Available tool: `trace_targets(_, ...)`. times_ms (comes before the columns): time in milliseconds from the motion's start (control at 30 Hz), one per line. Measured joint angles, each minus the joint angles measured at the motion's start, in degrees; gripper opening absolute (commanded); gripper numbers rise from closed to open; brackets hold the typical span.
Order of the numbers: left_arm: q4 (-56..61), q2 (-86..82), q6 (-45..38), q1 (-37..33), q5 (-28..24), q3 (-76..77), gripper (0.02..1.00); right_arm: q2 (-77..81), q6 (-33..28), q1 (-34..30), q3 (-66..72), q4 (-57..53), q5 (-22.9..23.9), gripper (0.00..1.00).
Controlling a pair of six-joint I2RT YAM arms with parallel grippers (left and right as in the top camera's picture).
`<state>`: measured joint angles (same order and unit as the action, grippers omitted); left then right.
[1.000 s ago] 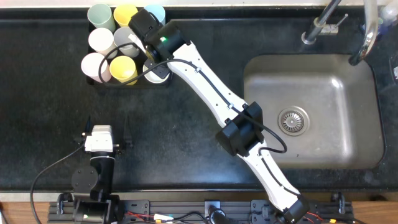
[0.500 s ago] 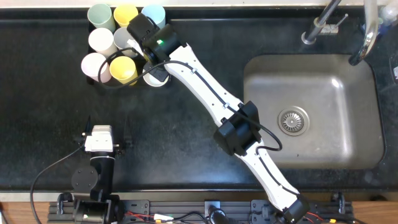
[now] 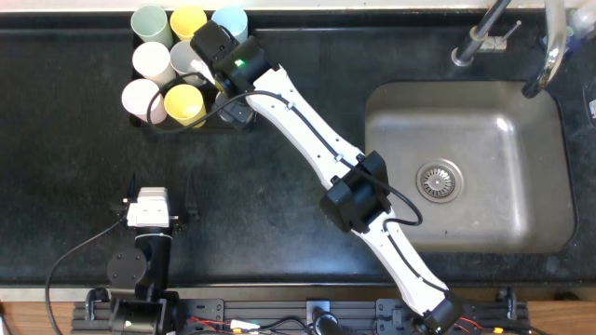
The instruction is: Store Cups
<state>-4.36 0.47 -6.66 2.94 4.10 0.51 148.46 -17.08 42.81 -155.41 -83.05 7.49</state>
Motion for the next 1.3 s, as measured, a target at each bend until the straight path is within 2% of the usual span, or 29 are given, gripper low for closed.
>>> trace_targets(233,0.0,0.0,0.0,0.0,0.0,0.0,0.998,0.0,3.5,-0.1,-0.7,1.0,2.0,0.996)
trace_targets(467,0.0,0.0,0.0,0.0,0.0,0.0,0.998,-0.9,8.1,-2.5,-10.3,-0.1,2.5,0.996)
trace_targets(633,0.0,0.0,0.0,0.0,0.0,0.0,0.998,-7.6,11.5,-8.2,-13.3,-4.9,2.7,1.000)
trace_targets(833,0.0,0.0,0.0,0.0,0.0,0.0,0.998,-21.4,14.9,-18.6,-10.4,-9.0,3.3,1.000)
trace_targets(1033,0.0,0.0,0.0,0.0,0.0,0.0,0.998,-43.1,17.1,-26.1,17.7,-6.8,4.1,0.998)
trace_targets(1200,0.0,0.0,0.0,0.0,0.0,0.0,0.998,-62.0,20.7,-29.7,54.3,0.6,3.9,0.998)
trace_targets(1300,0.0,0.0,0.0,0.0,0.0,0.0,0.998,-71.5,24.0,-31.2,76.1,10.7,4.2,0.998)
